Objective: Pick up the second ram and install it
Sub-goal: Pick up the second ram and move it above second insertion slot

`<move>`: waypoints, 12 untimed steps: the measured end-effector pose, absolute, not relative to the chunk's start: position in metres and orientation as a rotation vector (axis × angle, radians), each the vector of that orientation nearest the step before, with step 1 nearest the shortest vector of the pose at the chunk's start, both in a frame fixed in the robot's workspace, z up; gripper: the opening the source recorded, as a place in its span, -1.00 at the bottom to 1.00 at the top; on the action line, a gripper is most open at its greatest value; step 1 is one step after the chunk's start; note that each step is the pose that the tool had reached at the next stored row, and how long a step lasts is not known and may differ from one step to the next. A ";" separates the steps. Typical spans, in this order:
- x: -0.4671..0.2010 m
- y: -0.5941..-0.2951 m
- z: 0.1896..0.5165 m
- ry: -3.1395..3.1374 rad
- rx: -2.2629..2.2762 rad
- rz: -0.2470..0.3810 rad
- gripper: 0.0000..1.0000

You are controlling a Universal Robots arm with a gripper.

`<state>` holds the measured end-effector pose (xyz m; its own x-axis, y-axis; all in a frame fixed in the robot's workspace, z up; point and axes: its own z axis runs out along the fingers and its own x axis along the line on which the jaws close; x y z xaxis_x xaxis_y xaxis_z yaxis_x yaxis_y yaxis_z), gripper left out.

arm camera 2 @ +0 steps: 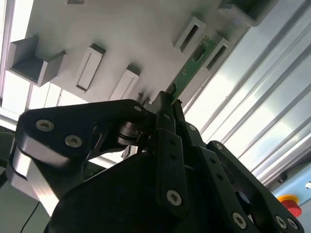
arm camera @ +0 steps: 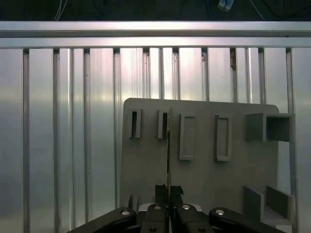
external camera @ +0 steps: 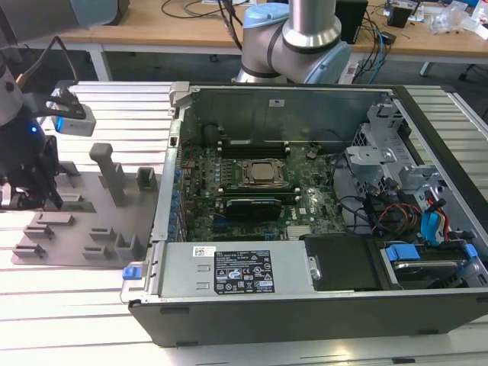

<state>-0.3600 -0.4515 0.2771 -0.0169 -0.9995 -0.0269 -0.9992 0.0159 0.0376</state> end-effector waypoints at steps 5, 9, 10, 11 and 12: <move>-0.360 -0.452 0.296 -2.234 2.197 -0.072 -0.72; -0.360 -0.452 0.309 -2.234 2.197 -0.072 -0.72; -0.360 -0.452 0.312 -2.234 2.198 -0.072 -0.72; -0.360 -0.452 0.317 -2.234 2.198 -0.072 -0.72; -0.360 -0.452 0.322 -2.234 2.198 -0.072 -0.72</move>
